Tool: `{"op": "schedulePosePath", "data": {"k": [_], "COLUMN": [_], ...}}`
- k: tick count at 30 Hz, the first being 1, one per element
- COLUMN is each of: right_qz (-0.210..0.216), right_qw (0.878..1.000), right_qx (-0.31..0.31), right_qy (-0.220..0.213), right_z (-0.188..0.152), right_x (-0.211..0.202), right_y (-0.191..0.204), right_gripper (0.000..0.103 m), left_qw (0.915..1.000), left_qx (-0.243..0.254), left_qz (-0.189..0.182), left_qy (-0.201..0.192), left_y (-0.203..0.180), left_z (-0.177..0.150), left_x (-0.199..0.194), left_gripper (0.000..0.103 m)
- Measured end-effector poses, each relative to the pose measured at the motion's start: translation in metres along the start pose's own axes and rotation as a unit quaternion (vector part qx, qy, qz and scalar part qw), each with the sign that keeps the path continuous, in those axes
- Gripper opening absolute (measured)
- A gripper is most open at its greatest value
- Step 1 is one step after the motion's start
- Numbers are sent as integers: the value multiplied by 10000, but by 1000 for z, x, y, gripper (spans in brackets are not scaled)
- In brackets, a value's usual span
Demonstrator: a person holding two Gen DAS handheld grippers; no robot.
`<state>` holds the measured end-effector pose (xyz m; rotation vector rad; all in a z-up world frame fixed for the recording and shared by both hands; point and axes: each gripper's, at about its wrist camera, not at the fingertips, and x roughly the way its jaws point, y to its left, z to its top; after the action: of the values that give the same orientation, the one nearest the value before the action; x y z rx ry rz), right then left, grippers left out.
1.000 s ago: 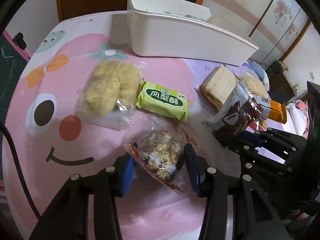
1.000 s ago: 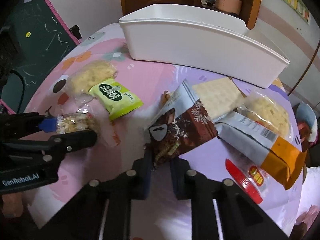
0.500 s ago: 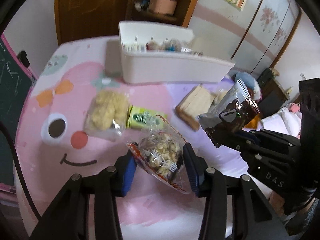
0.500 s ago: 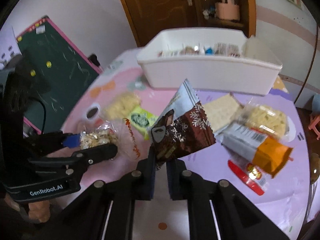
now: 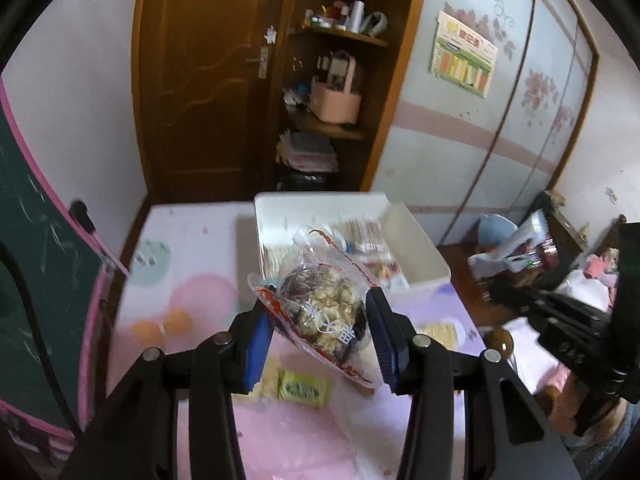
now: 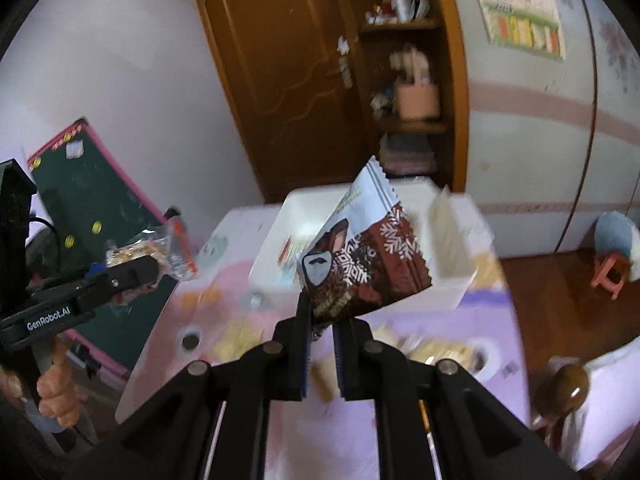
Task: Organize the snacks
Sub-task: 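Lift both bags over the white bin and release them inside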
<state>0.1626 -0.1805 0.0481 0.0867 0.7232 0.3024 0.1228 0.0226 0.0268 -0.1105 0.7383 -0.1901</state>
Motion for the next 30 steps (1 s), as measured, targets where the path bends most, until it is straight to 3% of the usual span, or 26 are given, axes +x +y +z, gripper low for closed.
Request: {"op": "schedulePosePath", "data": {"k": [7,15,22,30], "right_qz": [-556,-694,-846,-802], "right_qw": [9957,9937,9936,9921], "right_qx": [-534,-633,-712,-717], "right_qy": [-516,-618,-215,651], "right_z": [67,114,115,94], "right_x": [-10,19,75,142], "right_y": [-2,-2,-9,-22], "right_gripper": [10,10,10,11], "left_qw": [9979,9942,9949,9936], "left_qx": [355,615,649,686], "left_qz": [273,566,683,896], "left_qy": [-469,-678,-369,98], "left_y": [-25,-48,-47,-33], "left_z": [76,127,131,119], "left_x": [4,40,101,159], "left_gripper": [44,44,44,47]}}
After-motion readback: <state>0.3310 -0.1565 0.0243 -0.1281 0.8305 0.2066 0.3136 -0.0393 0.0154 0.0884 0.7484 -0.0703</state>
